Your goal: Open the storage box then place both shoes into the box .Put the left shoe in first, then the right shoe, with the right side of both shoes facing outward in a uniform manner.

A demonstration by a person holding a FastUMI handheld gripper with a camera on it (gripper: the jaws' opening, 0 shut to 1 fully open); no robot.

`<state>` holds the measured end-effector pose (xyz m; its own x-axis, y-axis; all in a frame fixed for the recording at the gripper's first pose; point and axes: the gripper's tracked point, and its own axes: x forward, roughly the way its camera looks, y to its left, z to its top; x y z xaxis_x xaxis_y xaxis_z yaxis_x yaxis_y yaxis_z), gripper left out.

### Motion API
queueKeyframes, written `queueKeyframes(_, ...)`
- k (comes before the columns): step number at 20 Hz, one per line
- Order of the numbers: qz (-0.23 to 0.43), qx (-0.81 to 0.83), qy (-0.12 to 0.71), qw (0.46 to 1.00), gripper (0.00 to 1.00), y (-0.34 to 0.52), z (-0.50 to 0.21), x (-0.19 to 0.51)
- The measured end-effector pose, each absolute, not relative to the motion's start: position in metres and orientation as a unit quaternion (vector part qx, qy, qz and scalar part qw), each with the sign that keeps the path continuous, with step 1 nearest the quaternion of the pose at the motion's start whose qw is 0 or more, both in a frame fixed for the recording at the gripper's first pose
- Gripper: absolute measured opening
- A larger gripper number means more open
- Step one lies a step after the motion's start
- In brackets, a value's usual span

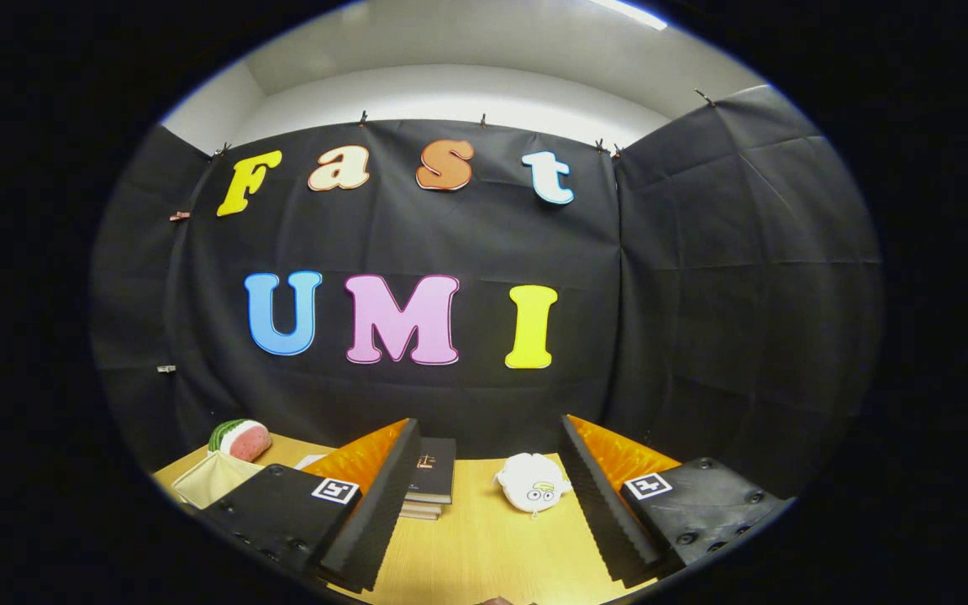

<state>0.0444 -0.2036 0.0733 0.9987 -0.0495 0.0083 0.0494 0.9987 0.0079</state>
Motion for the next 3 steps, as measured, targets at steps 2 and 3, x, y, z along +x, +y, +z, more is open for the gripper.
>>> queueKeyframes(2,-0.022,-0.004,-0.010,1.000,0.99,-0.219,0.067,0.052)
queueKeyframes(3,-0.017,-0.009,-0.014,1.000,0.98,-0.223,0.065,0.055)
